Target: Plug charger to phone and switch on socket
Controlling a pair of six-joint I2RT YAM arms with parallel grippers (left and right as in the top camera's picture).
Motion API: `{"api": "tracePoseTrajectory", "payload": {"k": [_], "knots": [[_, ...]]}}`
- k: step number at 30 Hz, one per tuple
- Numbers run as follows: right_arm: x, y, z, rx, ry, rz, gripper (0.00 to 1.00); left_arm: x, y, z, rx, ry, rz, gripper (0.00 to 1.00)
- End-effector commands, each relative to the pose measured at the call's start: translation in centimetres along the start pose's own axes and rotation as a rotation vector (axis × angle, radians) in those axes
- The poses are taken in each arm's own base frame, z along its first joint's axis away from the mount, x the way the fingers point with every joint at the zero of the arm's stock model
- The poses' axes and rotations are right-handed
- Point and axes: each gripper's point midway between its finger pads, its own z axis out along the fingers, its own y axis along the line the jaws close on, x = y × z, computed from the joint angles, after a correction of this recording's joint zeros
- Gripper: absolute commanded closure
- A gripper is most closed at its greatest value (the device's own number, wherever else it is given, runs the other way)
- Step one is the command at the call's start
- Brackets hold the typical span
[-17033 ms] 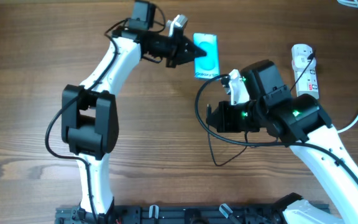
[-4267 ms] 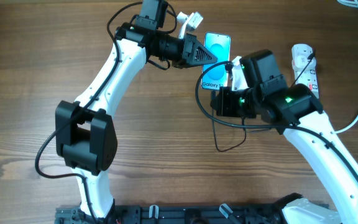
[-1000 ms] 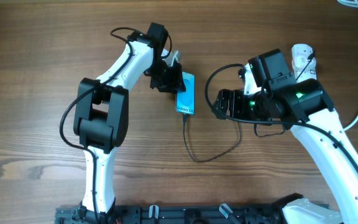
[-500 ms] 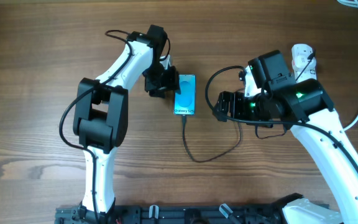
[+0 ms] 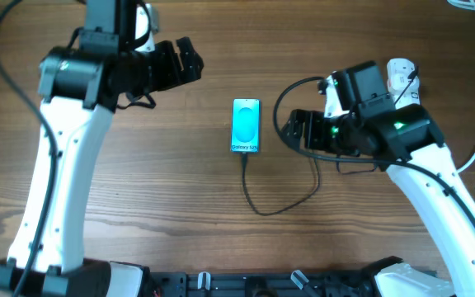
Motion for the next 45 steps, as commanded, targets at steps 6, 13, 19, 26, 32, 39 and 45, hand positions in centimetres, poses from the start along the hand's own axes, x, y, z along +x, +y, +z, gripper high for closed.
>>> {"api": "tracePoseTrajectory", "payload": {"k": [6, 13, 19, 26, 32, 39, 45], "knots": [[-8.3, -11.2, -8.9, 0.23, -0.247, 0.284, 0.0, -0.4, 0.7, -0.5, -0.041, -0.03, -0.013, 0.0], [-11.2, -25.9, -12.1, 0.614, -0.309, 0.546, 0.0, -0.4, 0.7, -0.5, -0.041, -0.03, -0.013, 0.0], [-10.1, -33.7, -8.9, 0.761, -0.203, 0.66, 0.0, -0.4, 0.7, -0.5, -0.041, -0.03, -0.013, 0.0], [-10.4, -35.4, -3.2, 0.604, -0.08, 0.606, 0.0, -0.4, 0.7, -0.5, -0.041, -0.03, -0.013, 0.0], [-10.9, -35.7, 2.1, 0.454, -0.004, 0.523, 0.0, -0.4, 0.7, -0.5, -0.041, -0.03, -0.013, 0.0], [-10.8, -38.1, 5.5, 0.469, 0.018, 0.535, 0.0, -0.4, 0.7, -0.5, -0.041, -0.03, -0.013, 0.0], [-12.7, -38.6, 6.4, 0.443, -0.062, 0.514, 0.0, -0.3, 0.7, -0.5, -0.041, -0.029, -0.013, 0.0]]}}
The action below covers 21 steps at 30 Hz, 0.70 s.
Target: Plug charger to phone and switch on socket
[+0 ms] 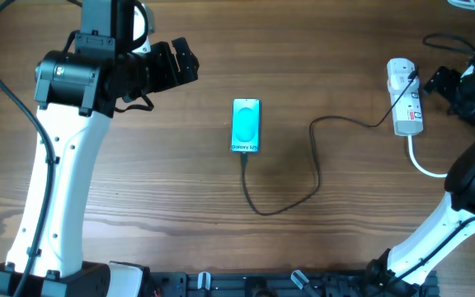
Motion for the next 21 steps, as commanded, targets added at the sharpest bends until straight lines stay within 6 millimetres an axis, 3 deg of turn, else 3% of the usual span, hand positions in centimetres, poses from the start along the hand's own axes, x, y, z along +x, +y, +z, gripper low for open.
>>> {"api": "tracePoseTrajectory", "payload": {"k": [1, 7, 21], "knots": [[0.0, 0.2, 1.0, -0.024, 0.003, -0.011, 0.0, -0.1, 0.2, -0.1, -0.011, -0.008, -0.011, 0.0], [0.0, 0.2, 1.6, -0.023, 0.003, 0.005, 0.0, -0.2, 0.2, -0.1, -0.011, -0.009, -0.011, 0.0], [2.5, 0.8, 5.8, -0.075, 0.124, -0.008, 0.0, -0.2, 0.2, -0.1, -0.011, -0.009, -0.011, 0.0]]}}
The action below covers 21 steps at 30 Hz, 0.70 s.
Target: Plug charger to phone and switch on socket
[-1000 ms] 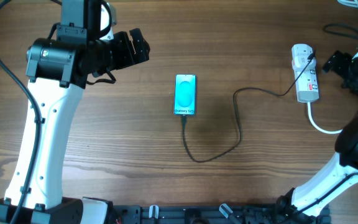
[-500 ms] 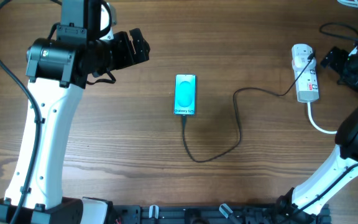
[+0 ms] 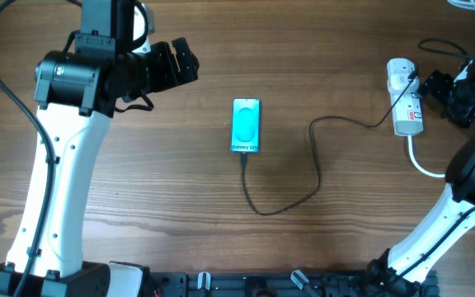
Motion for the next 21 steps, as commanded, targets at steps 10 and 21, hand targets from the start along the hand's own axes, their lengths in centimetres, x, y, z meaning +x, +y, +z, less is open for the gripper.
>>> {"api": "tracePoseTrajectory", "payload": {"k": [10, 21], "knots": [[2.9, 1.6, 2.2, -0.105, 0.126, -0.036, 0.0, -0.2, 0.2, -0.1, -0.011, -0.009, -0.011, 0.0], [3.6, 1.4, 2.0, -0.097, 0.155, -0.031, 0.0, -0.2, 0.2, -0.1, -0.011, -0.009, -0.011, 0.0]]}}
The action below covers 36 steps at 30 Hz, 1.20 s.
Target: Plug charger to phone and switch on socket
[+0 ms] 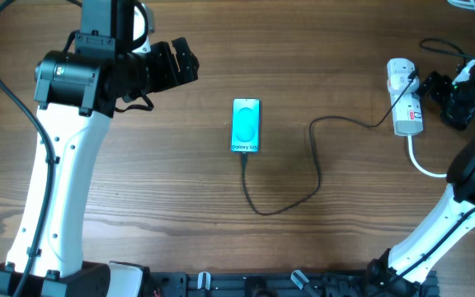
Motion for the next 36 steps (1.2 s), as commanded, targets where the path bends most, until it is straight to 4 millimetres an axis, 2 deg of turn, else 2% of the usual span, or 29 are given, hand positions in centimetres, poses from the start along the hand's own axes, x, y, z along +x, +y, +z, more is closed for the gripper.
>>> {"api": "tracePoseTrajectory", "payload": {"k": [1, 4, 7, 9, 13, 18, 21, 23, 24, 26, 29, 31, 34, 36], "knots": [[2.1, 0.1, 2.0, -0.003, 0.092, -0.019, 0.0, -0.2, 0.2, -0.1, -0.011, -0.009, -0.011, 0.0], [1.7, -1.0, -0.1, 0.026, 0.064, 0.011, 0.0, -0.2, 0.2, -0.1, -0.011, -0.009, -0.011, 0.0], [1.2, -3.1, -4.0, 0.085, 0.013, 0.122, 0.0, -0.2, 0.2, -0.1, -0.011, -0.009, -0.011, 0.0], [1.2, -3.7, -6.7, 0.076, -0.017, 0.145, 0.0, -0.2, 0.2, -0.1, -0.011, -0.009, -0.011, 0.0], [2.2, -3.1, -11.2, 0.065, -0.05, 0.143, 0.0, -0.2, 0.2, -0.1, -0.011, -0.009, -0.011, 0.0], [4.2, -0.4, -17.6, 0.011, -0.122, 0.104, 0.0, -0.2, 0.2, -0.1, -0.011, -0.009, -0.011, 0.0], [6.5, 2.2, -22.0, -0.048, -0.188, 0.041, 0.0, -0.2, 0.2, -0.1, -0.011, -0.009, -0.011, 0.0], [7.8, 4.0, -24.1, -0.089, -0.239, -0.014, 0.0, -0.2, 0.2, -0.1, -0.011, -0.009, -0.011, 0.0], [9.1, 5.4, -25.6, -0.122, -0.28, -0.057, 0.0, -0.2, 0.2, -0.1, -0.011, -0.009, -0.011, 0.0], [11.2, 7.4, -27.4, -0.166, -0.332, -0.126, 0.0, -0.2, 0.2, -0.1, -0.011, -0.009, -0.011, 0.0], [15.3, 9.8, -29.0, -0.229, -0.389, -0.215, 0.0, -0.2, 0.2, -0.1, -0.011, -0.009, -0.011, 0.0], [17.6, 10.6, -29.4, -0.271, -0.426, -0.249, 0.0, -0.1, 0.2, -0.1, -0.011, -0.008, -0.011, 0.0], [21.0, 10.4, -30.1, -0.321, -0.495, -0.299, 0.0, -0.2, 0.2, -0.1, -0.011, -0.009, -0.011, 0.0], [22.4, 9.7, -30.4, -0.337, -0.536, -0.292, 0.0, -0.2, 0.2, -0.1, -0.011, -0.009, -0.011, 0.0]]}}
